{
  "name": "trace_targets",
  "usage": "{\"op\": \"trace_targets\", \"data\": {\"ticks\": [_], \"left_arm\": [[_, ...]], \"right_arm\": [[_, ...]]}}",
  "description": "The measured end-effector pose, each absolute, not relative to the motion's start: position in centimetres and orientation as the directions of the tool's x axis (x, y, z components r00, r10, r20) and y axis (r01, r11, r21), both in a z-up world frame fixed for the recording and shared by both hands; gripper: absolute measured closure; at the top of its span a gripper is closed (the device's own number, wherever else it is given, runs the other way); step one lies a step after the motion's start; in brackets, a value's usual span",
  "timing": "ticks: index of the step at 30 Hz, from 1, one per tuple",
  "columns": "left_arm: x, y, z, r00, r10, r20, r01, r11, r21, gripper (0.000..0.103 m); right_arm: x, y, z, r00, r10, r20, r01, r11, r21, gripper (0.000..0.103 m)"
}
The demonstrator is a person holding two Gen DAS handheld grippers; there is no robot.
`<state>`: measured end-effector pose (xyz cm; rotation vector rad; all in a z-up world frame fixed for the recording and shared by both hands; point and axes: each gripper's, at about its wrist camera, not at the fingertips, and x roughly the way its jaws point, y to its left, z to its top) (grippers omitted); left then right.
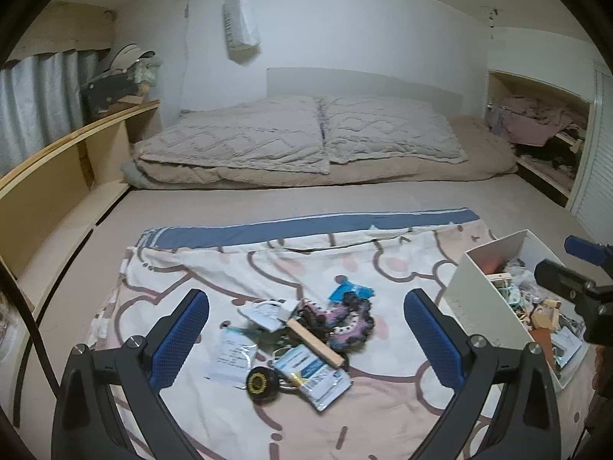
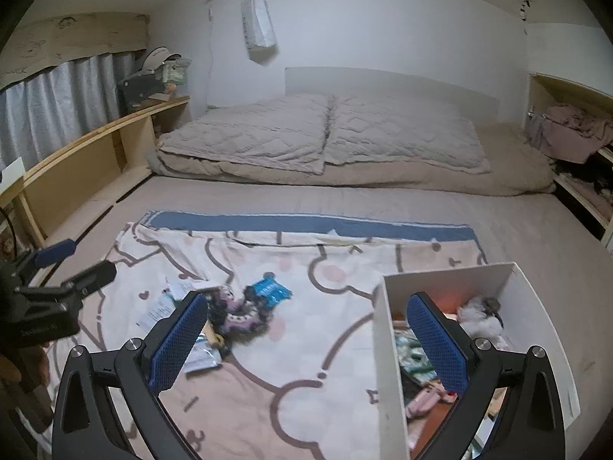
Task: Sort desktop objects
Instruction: 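Move both open tools back from the box toward the pile on the blanket, then lower the right tool over the crocheted doily while the left tool approaches the black tin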
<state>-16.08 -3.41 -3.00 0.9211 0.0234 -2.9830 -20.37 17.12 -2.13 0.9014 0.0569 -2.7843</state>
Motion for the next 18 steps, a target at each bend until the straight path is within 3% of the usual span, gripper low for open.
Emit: {"op": "trace_targets", "data": {"ticks": [10, 18], "left_arm": [[-16.9, -7.3, -3.9, -0.805, -0.071, -0.589, 0.122, -0.991, -0.048, 0.001], [-18.4, -9.8, -6.5, -0.758, -0.104, -0.644, 0.177, -0.983, -0.049, 0.001]], "right_arm": [[-23.4, 14.9, -4.3, -0.759, -0.215, -0.615, 0.246, -0.969, 0.035, 0.000], [-26.3, 13.9, -8.3, -0.681, -0.227, -0.696, 0.256, -0.964, 0.064, 0.000]]}}
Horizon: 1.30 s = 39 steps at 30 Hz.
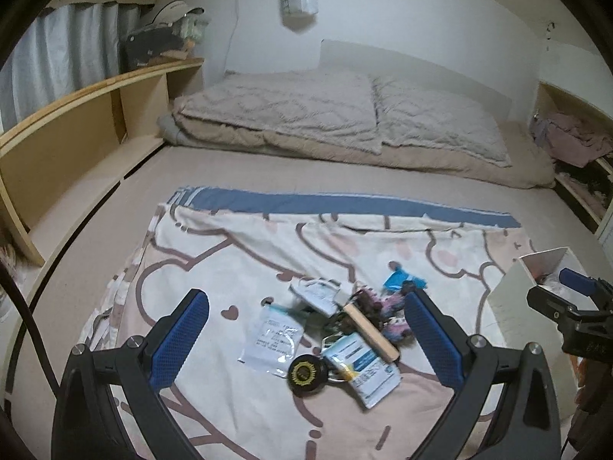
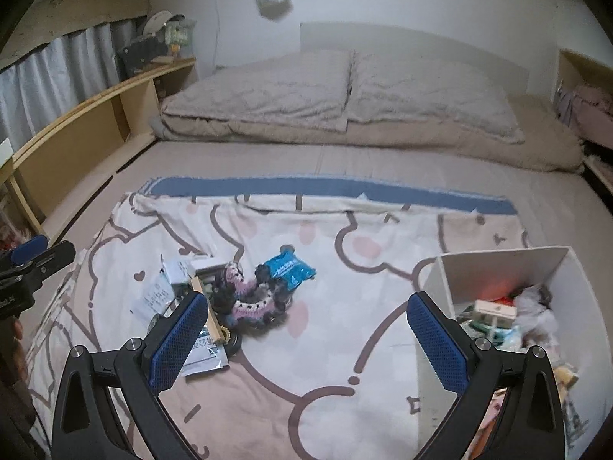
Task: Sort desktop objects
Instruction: 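Lower the right tool over the crocheted doily while the left tool approaches the black tin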
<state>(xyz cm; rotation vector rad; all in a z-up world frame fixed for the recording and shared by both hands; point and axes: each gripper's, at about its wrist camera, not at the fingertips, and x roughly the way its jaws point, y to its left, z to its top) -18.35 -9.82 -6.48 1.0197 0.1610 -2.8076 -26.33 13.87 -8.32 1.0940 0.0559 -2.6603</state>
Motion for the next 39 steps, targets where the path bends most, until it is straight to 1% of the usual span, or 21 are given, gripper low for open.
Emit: {"op": "trace_targets", "data": {"ticks": [7, 13, 17, 21, 25, 30, 36, 37, 39], "left_arm": [[-19.8, -10.8, -9.2, -0.711, -0.128, -0.691, 0.180, -0.984, -0.003, 0.001], [-21.0, -11.5, -11.9, -0.651, -0.121, -0.749, 0.174, -0.985, 0.007, 0.001], [-21.6, -11.8, -13.4, -0.622, -0.135, -0.772, 0.175, -0.984, 0.031, 0.001], [-22.0, -12.3, -14.6, -0.595, -0.129, -0.793, 0.188, -0.982, 0.019, 0.001], [-22.6, -12.7, -15.8, -0.564, -0.093, -0.821, 0.195, -0.981, -0.023, 0.001], [-23.2, -12.5, -16.7, -0.546, -0.090, -0.833, 0.184, -0.983, -0.014, 0.001], [-23.4, -12.7, -17.6, -0.531, -0.071, -0.844, 0.178, -0.984, -0.029, 0.001], [-23.4, -12.8, -17.7, -0.530, -0.070, -0.845, 0.176, -0.984, -0.029, 0.001], [-23.5, -13.0, -18.0, -0.524, -0.070, -0.849, 0.175, -0.984, -0.026, 0.001]], "right_arm": [[-28.4, 13.0, -10.3, -0.646, -0.222, -0.730, 0.251, -0.965, 0.071, 0.000], [-30.1, 12.7, -12.6, -0.598, -0.207, -0.775, 0.201, -0.974, 0.105, 0.000], [-31.1, 12.1, -13.9, -0.572, -0.183, -0.800, 0.188, -0.978, 0.089, 0.000], [-31.8, 11.4, -14.7, -0.561, -0.168, -0.811, 0.192, -0.979, 0.070, 0.000], [-32.6, 10.7, -15.2, -0.558, -0.152, -0.816, 0.191, -0.980, 0.052, 0.000], [-33.8, 10.1, -15.7, -0.534, -0.164, -0.829, 0.190, -0.979, 0.071, 0.000], [-35.2, 9.5, -16.2, -0.490, -0.251, -0.835, 0.213, -0.963, 0.164, 0.000], [-35.2, 9.3, -16.4, -0.485, -0.254, -0.837, 0.216, -0.962, 0.167, 0.000], [-35.4, 9.0, -16.9, -0.469, -0.261, -0.844, 0.218, -0.960, 0.176, 0.014]]}}
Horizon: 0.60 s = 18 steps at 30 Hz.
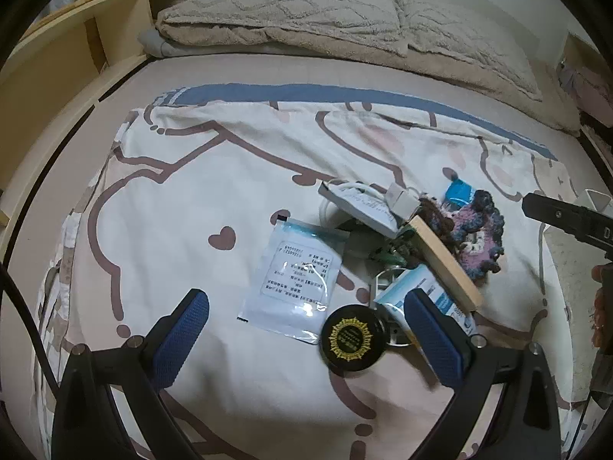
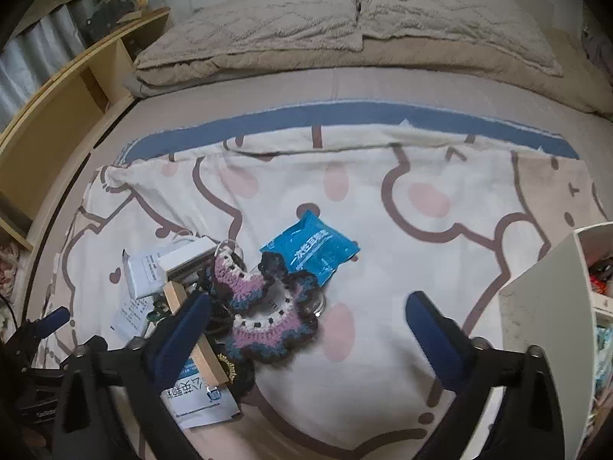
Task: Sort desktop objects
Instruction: 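Lower the right tool over the crocheted doily while the left tool approaches the black tin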
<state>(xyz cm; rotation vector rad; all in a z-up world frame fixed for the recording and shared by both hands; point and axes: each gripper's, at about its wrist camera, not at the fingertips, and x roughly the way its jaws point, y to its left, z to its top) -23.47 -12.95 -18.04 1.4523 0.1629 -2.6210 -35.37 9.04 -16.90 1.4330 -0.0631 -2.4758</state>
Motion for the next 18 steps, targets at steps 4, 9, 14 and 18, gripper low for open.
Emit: {"op": "trace_targets", "data": {"ticks": [4, 9, 14, 18], "left_arm": [[-23.5, -13.4, -18.5, -0.513, -0.065, -0.856, 0.183, -0.983, -0.035, 0.001], [-23.6, -13.8, -19.1, -0.501, -0.048, -0.864, 0.183, -0.982, -0.051, 0.001], [-23.6, -13.8, -19.4, -0.493, -0.037, -0.869, 0.182, -0.981, -0.061, 0.001], [-23.7, -14.0, -19.7, -0.479, -0.016, -0.878, 0.201, -0.975, -0.092, 0.002]], "right_arm": [[-35.9, 8.6, -17.9, -0.420, -0.302, -0.856, 0.238, -0.947, 0.217, 0.035], [-36.3, 8.1, -19.0, -0.388, -0.299, -0.872, 0.257, -0.944, 0.209, 0.052], [-36.7, 8.6, -20.3, -0.350, -0.306, -0.885, 0.229, -0.944, 0.236, 0.057], [-37.2, 8.8, -21.2, -0.332, -0.323, -0.886, 0.198, -0.943, 0.269, 0.061]]}}
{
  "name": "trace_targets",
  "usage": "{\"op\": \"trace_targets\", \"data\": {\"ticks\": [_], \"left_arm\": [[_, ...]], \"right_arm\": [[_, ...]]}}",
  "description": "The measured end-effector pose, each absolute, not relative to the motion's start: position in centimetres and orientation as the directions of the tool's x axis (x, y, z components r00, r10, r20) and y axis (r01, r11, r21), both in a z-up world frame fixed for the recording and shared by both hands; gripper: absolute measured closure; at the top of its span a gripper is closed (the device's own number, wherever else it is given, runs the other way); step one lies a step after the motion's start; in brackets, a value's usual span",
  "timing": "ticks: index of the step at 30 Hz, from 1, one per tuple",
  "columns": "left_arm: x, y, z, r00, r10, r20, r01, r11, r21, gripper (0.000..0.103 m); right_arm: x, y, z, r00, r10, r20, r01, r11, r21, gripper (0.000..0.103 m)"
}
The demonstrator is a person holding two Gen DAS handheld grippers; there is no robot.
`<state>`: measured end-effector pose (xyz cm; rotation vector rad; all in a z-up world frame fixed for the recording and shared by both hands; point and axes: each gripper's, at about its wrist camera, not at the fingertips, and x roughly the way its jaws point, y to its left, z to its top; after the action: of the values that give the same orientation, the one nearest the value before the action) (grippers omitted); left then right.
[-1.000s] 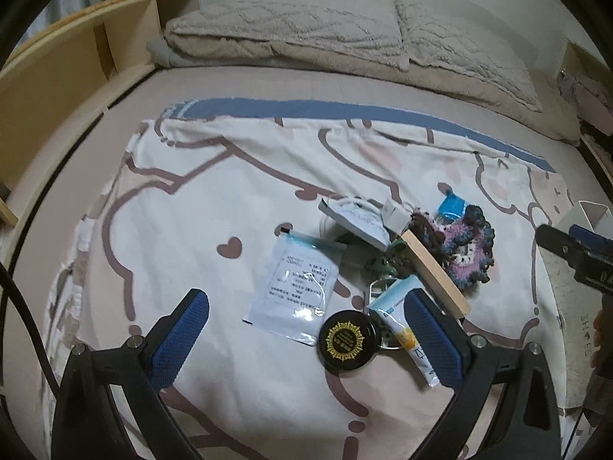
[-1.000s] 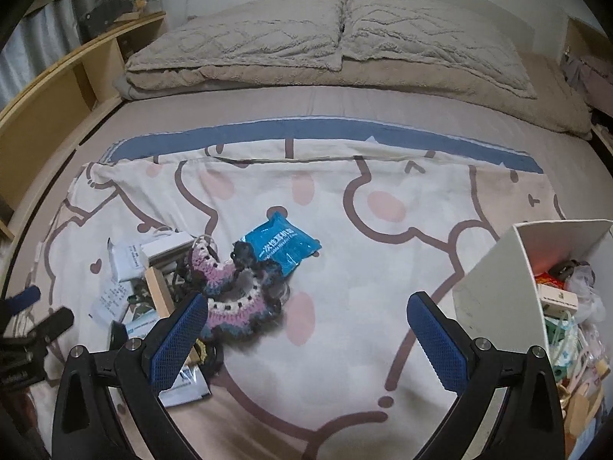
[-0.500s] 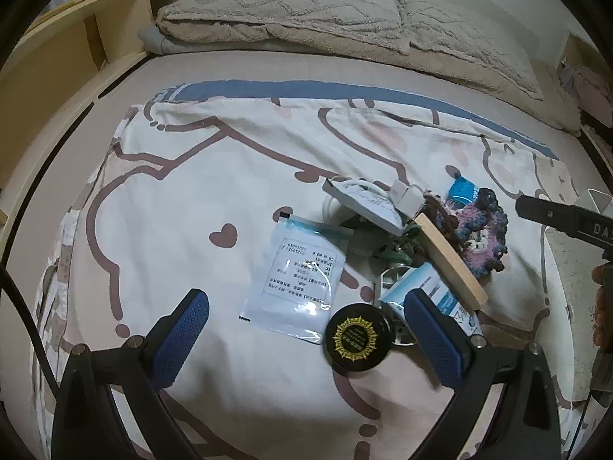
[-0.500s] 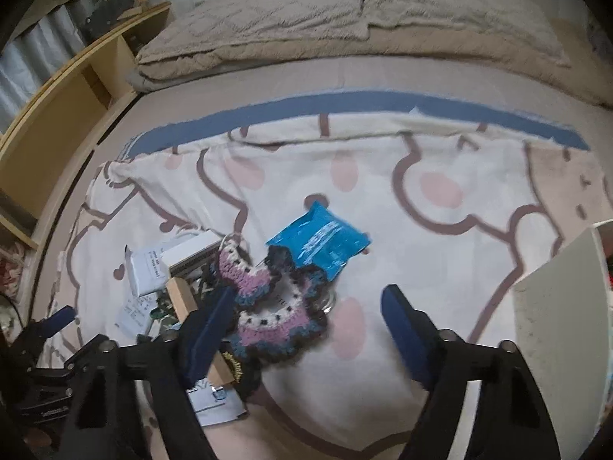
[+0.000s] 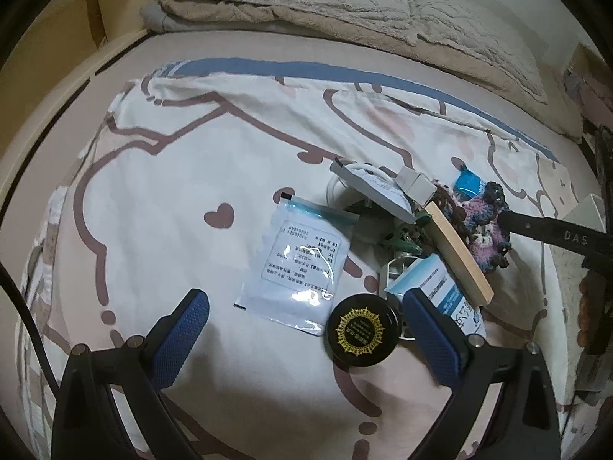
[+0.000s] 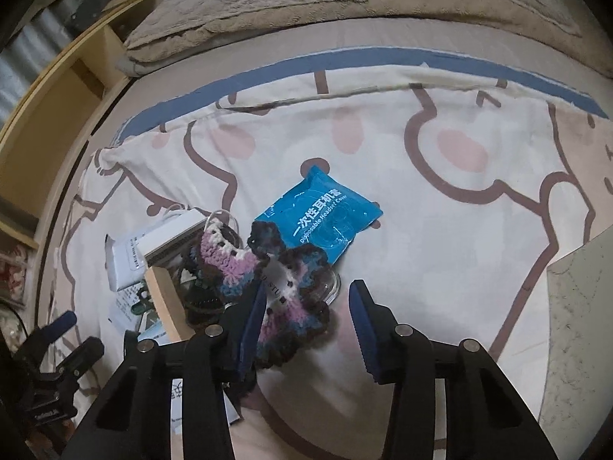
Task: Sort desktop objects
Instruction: 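Lower the right tool over the crocheted doily while the left tool approaches the black tin, then grasp the crocheted doily with the right tool while the left tool lowers over the black tin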
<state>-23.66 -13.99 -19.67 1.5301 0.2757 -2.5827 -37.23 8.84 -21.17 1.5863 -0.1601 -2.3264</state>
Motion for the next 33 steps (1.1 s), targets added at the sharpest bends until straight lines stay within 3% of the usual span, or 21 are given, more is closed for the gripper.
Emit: {"op": "trace_targets", "data": {"ticks": [7, 13, 33], "left_arm": [[-23.5, -13.5, -20.0, -0.472, 0.002, -0.881, 0.182, -0.978, -0.100, 0.002], [-23.7, -13.0, -20.7, -0.457, -0.008, -0.889, 0.159, -0.985, -0.073, 0.006], [-23.2, -9.2, -22.2, -0.484, 0.048, -0.874, -0.005, -0.999, -0.053, 0.016]], "right_arm": [[-37.3, 8.2, -21.9, -0.310, -0.330, -0.892, 0.215, -0.938, 0.272, 0.090], [-36.0, 7.5, -21.3, -0.313, -0.294, -0.903, 0.299, -0.933, 0.200, 0.093], [-26.5, 10.5, -20.3, -0.237, -0.333, -0.913, 0.452, -0.869, 0.199, 0.095]]}}
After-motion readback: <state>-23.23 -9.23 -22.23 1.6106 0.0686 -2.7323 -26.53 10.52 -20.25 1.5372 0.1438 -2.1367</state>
